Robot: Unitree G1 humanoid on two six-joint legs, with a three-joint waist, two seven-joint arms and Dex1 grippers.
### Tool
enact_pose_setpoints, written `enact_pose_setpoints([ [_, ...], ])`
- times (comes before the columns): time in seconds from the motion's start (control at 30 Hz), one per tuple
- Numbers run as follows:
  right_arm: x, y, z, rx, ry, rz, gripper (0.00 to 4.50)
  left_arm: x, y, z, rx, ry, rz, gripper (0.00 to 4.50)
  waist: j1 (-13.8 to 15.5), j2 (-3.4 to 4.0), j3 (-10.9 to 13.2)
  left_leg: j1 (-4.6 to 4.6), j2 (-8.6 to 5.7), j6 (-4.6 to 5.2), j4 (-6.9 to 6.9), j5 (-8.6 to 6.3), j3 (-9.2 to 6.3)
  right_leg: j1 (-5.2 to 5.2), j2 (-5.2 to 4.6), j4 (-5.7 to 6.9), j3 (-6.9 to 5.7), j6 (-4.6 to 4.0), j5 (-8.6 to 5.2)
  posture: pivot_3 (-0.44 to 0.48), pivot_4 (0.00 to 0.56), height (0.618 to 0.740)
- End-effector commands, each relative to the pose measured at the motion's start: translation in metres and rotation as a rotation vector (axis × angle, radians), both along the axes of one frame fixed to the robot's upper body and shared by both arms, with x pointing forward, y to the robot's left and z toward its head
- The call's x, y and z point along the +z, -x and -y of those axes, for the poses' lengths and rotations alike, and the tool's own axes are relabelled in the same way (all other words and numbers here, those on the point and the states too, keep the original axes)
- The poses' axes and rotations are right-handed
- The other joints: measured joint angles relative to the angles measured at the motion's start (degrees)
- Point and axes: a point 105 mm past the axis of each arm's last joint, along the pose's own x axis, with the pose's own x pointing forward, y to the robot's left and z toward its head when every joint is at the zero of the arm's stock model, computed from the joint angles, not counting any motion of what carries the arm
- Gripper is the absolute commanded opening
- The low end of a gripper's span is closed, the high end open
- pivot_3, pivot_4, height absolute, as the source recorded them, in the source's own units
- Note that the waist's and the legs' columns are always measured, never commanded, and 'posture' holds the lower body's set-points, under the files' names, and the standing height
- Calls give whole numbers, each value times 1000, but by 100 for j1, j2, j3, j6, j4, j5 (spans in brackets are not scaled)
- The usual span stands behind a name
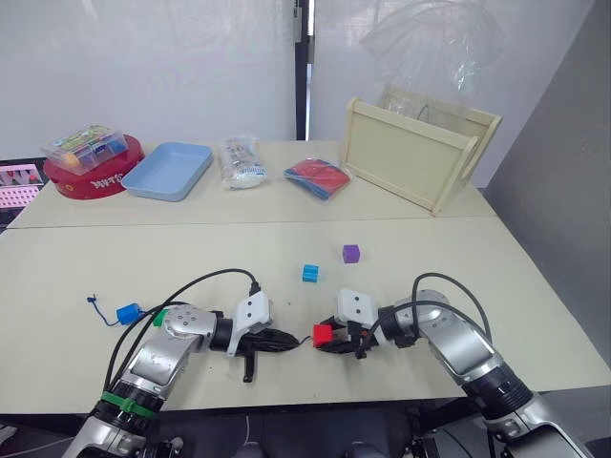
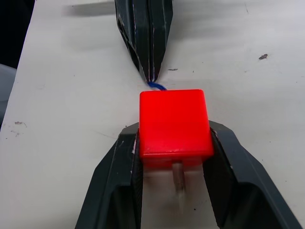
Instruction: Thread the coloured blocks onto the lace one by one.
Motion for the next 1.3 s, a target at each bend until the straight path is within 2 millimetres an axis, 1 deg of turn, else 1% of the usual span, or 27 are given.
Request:
enact_pose_setpoints([
  [0.03,-5,5,-3,13,10,-20,1191,5,-6,10,0,20,23,43,5,0,0,0,0,0,0,0,0,0,0,0,0,0,0,0,150,740],
  [0.13,-5,6,-5,18,9,-21,1191,8,-8,17,-7,34,30,43,0,0,0,-1,-1,0,0,0,0,0,0,0,0,0,0,0,150,740],
  [0.27,-5,6,-7,22,9,-22,1191,9,-10,22,-6,42,38,43,2,0,0,-1,-1,0,0,0,0,0,0,0,0,0,0,0,150,740],
  [0.43,-7,7,-6,23,17,-29,1191,13,-7,22,-12,52,32,43,4,0,0,-1,-1,0,1,0,0,0,-1,0,0,0,0,0,150,740],
  [0.5,-7,7,-6,21,18,-32,1191,18,-5,20,-9,72,13,43,3,0,0,-2,-1,0,1,0,0,0,-1,0,0,0,0,0,150,740],
  [0.57,-7,7,-6,18,18,-34,1191,24,-4,18,-7,89,-8,583,0,0,0,-1,0,0,1,0,0,0,0,0,0,0,0,0,150,740],
  [0.67,-5,7,-6,2,8,-33,1191,33,3,13,-38,100,-39,1554,-6,0,0,-1,0,0,1,0,0,0,0,0,0,0,0,0,150,740],
  [0.77,-3,6,-5,-15,1,-30,1191,36,6,10,-56,87,-47,2541,-8,0,0,-1,0,0,0,0,-1,0,0,0,0,0,0,0,150,740],
  [0.83,-1,5,-5,-31,-8,-27,2247,36,6,9,-60,71,-37,3173,-6,0,0,0,0,0,0,0,0,0,1,0,0,0,0,0,150,740],
  [0.87,1,5,-4,-46,-15,-26,2572,36,4,10,-61,57,-22,3509,-5,0,0,-1,0,0,0,0,-1,-1,0,0,0,0,0,0,150,740],
  [0.9,2,7,-1,-65,-21,-28,2825,34,2,13,-61,48,-12,3739,6,0,0,-2,0,0,0,0,-1,-1,0,0,0,0,0,0,150,740],
  [0.93,5,8,5,-96,-29,-20,3237,33,1,19,-68,54,-11,4108,42,0,0,-3,0,0,0,0,0,-1,0,-1,-1,0,0,0,150,740],
  [1.03,11,11,18,-161,-38,0,4272,28,-2,32,-72,59,5,4114,125,0,0,-15,-9,-1,3,0,-2,-1,-8,-9,-2,1,0,0,150,740],
  [1.07,13,13,23,-182,-43,7,4439,26,-3,35,-75,51,20,4114,141,0,0,-17,-9,0,5,0,0,-1,-9,-12,-1,1,0,0,150,740],
  [1.2,19,26,37,-258,-69,26,4439,18,-3,47,-99,49,22,4114,173,-1,1,-17,-9,0,4,0,-1,-3,-7,-10,-1,1,0,0,150,740],
  [1.3,17,31,40,-306,-84,35,4439,13,-5,47,-97,37,18,4114,138,-2,1,-14,-8,0,4,0,0,-3,-6,-10,0,1,0,0,150,740],
])
